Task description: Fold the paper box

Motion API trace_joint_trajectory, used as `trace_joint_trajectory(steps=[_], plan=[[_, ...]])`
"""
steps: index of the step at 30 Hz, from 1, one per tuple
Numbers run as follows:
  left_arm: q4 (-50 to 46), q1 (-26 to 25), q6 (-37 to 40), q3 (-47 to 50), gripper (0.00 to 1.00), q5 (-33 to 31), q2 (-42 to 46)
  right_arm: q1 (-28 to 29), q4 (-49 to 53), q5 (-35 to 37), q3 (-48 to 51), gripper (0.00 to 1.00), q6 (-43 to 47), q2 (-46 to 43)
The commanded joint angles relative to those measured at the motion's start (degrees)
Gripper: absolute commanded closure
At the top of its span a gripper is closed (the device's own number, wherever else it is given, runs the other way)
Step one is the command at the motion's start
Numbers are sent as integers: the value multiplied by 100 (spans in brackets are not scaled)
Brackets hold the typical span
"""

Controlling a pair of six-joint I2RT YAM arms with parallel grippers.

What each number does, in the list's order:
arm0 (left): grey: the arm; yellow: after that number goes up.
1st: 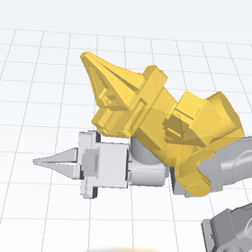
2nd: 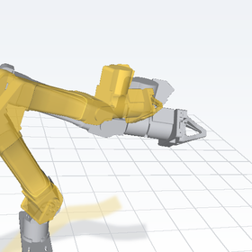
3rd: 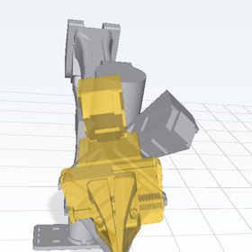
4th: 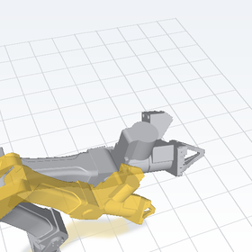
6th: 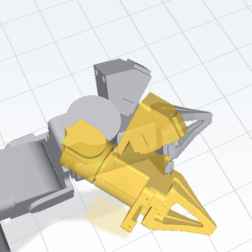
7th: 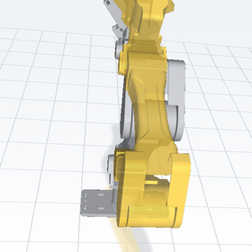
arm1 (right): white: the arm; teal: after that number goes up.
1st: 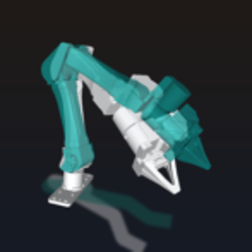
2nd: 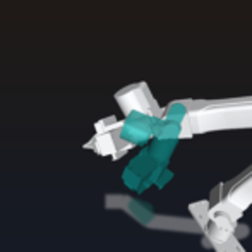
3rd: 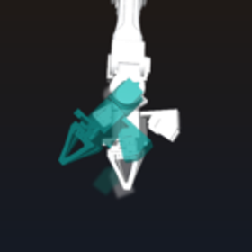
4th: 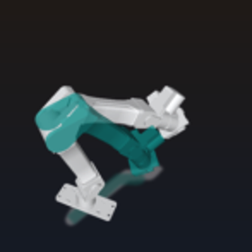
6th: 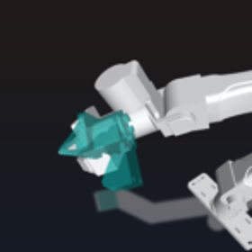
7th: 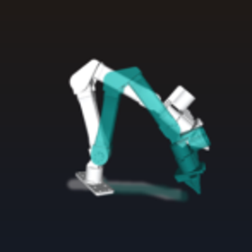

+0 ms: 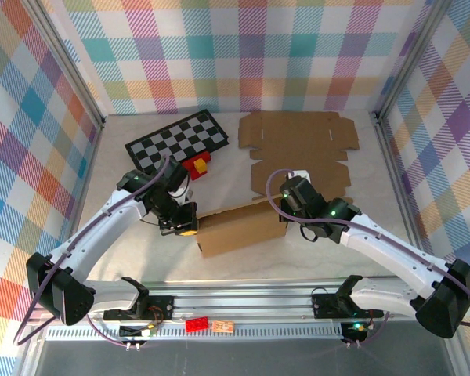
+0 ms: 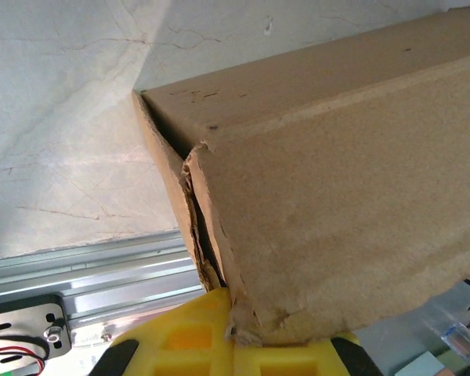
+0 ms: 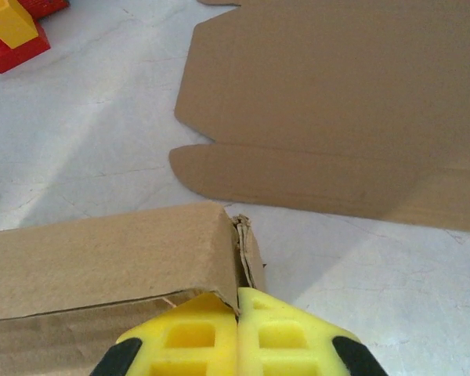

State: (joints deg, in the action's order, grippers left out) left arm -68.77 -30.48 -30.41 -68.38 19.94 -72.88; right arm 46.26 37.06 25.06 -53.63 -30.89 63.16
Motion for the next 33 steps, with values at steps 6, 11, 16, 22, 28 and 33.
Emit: trace_joint_trajectory(steps=[6,11,16,22,28,33], plan=[[-154,-238,-108,172,100,-479,11,59,1365,-587,-228,75,-926,-286],[-172,-300,-184,123,100,-620,36,37,1841,-705,-482,51,-1558,-501],[-130,-386,-235,167,100,-648,55,15,2111,-823,-800,39,-2008,-512],[-127,-520,-312,106,100,-736,28,-124,2010,-1009,-1208,29,-3087,-691],[-161,-625,-381,112,100,-835,54,-574,1439,-1618,-970,22,-5137,-793],[-154,-687,-438,106,100,-885,55,-919,1101,-2160,-573,21,-6496,-852]])
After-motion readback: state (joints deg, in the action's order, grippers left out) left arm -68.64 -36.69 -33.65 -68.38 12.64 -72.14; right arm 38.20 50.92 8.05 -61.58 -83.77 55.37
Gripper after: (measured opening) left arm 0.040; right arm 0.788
